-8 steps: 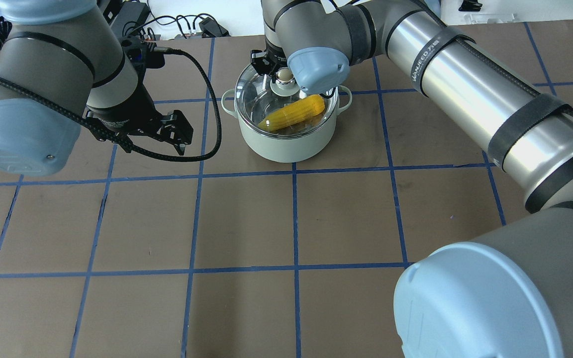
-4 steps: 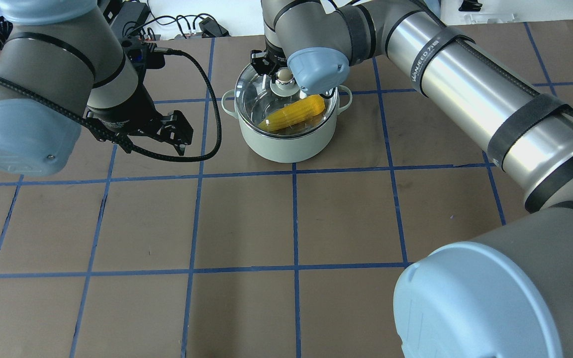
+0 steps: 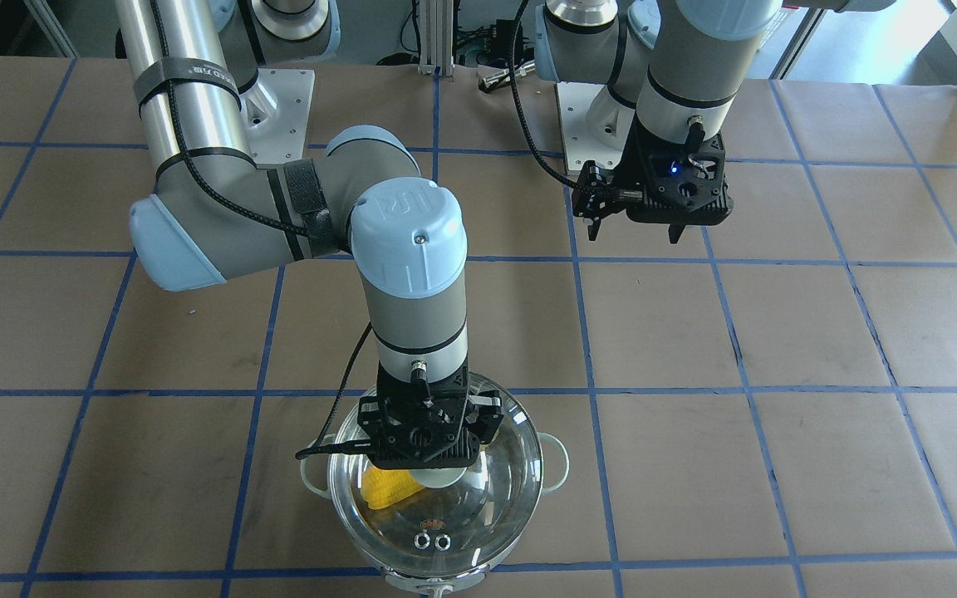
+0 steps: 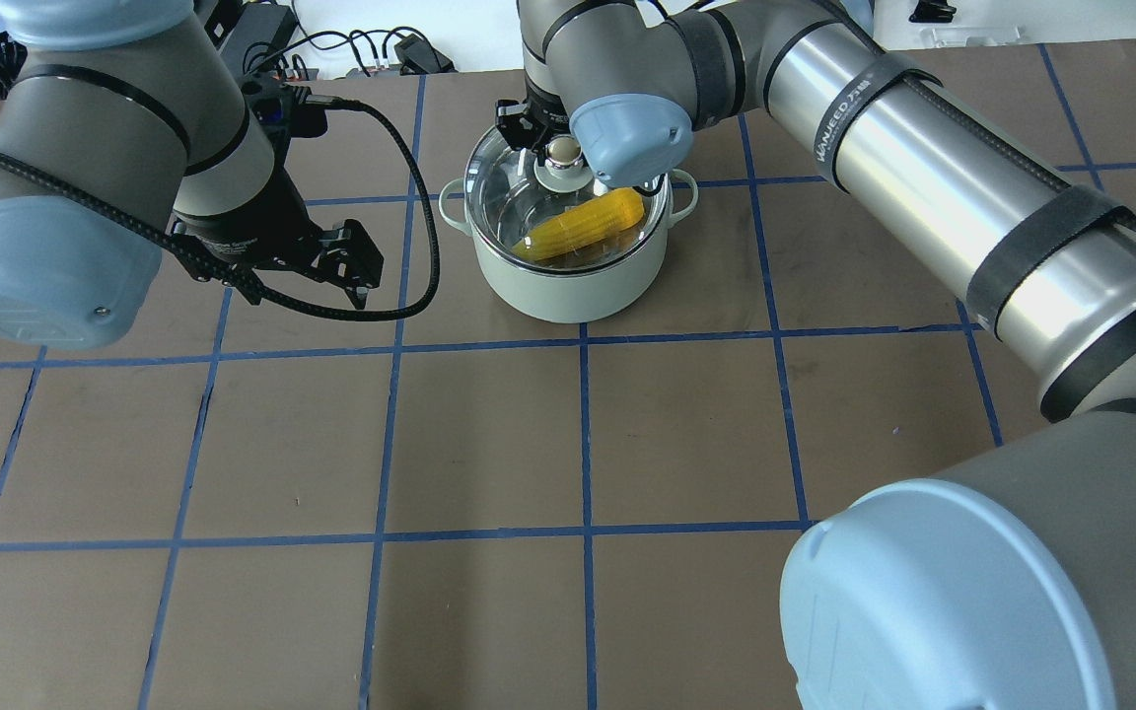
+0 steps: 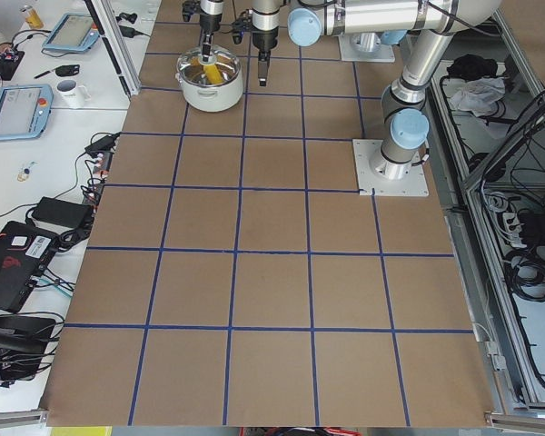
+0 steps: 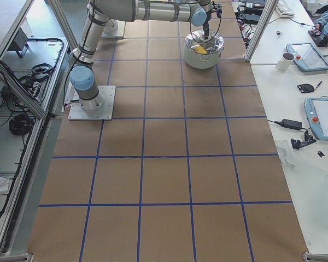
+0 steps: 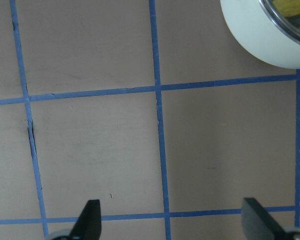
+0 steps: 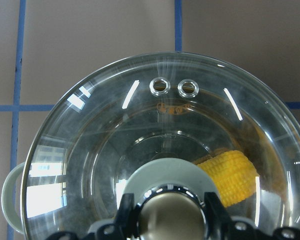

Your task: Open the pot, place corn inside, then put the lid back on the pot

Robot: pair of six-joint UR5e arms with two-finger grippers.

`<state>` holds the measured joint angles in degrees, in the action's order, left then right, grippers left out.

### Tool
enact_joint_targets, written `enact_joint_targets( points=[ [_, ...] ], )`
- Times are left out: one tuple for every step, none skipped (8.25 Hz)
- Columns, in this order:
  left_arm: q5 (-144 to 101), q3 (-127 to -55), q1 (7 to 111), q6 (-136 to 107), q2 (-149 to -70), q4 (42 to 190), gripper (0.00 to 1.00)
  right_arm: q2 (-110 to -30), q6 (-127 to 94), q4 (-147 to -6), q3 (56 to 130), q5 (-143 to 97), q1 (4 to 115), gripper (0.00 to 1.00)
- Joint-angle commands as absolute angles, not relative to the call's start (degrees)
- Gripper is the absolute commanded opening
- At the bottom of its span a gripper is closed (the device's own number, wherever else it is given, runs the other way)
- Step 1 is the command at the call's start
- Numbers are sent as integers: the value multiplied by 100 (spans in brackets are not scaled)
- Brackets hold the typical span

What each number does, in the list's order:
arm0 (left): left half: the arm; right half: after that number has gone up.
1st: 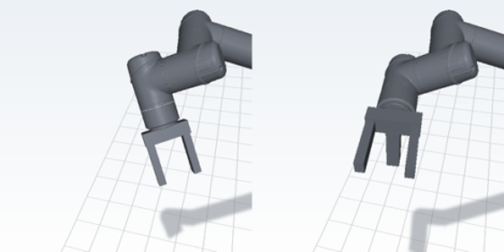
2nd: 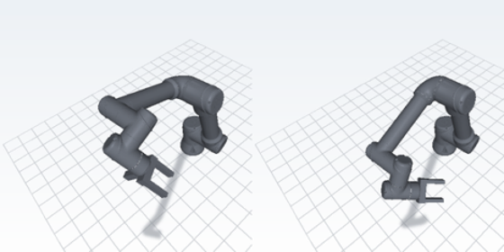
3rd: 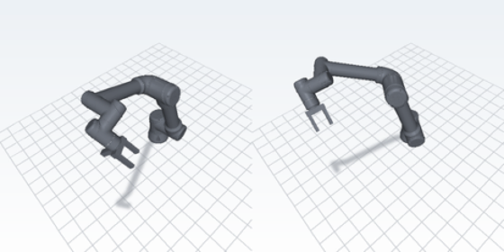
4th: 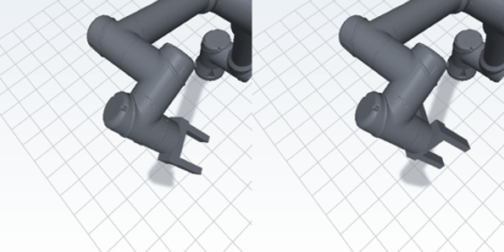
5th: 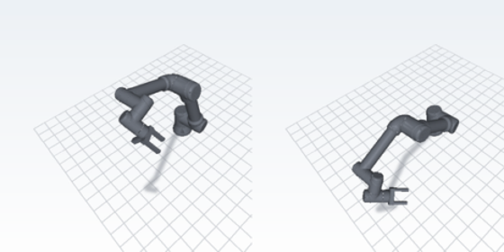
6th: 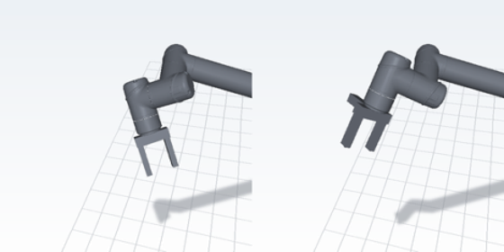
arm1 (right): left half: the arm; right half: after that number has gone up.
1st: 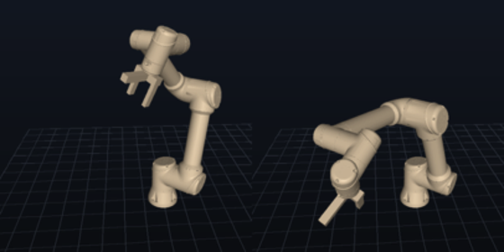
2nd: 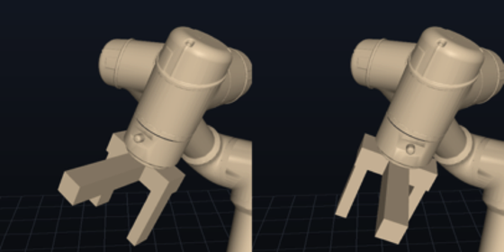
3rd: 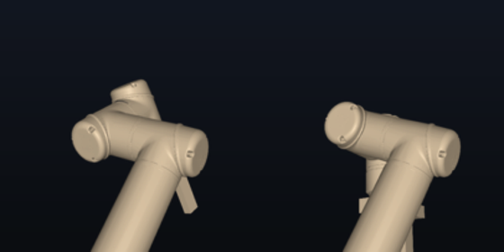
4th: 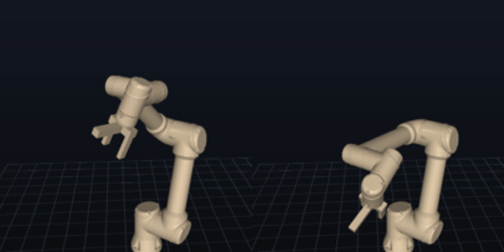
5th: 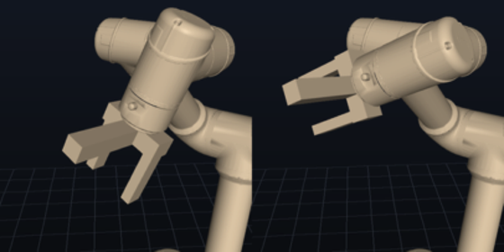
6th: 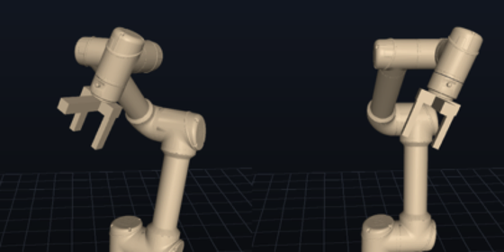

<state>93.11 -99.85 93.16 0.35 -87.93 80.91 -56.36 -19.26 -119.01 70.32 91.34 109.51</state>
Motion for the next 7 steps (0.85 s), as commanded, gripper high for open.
enact_joint_targets(
  points=[
    [9308,-9984,9316,35,-8798,8086,100,-5634,-1907,-11900,7049,9132,10951,48],
    [9308,-9984,9316,53,-8798,8086,100,-5634,-1899,-11892,7066,9132,10951,48],
    [9308,-9984,9316,53,-8798,8095,100,-5642,-1881,-11883,7066,9132,10951,48],
    [9316,-9984,9316,61,-8798,8086,100,-5643,-1863,-11883,7066,9158,10951,48],
    [9325,-9984,9316,62,-8798,8086,100,-5634,-1863,-11883,7066,9158,10951,48],
    [9325,-9984,9316,62,-8798,8095,100,-5634,-1863,-11883,7066,9158,10951,48],
    [9325,-9984,9316,70,-8798,8095,100,-5625,-1863,-11883,7075,9150,10951,48]
  ],
)
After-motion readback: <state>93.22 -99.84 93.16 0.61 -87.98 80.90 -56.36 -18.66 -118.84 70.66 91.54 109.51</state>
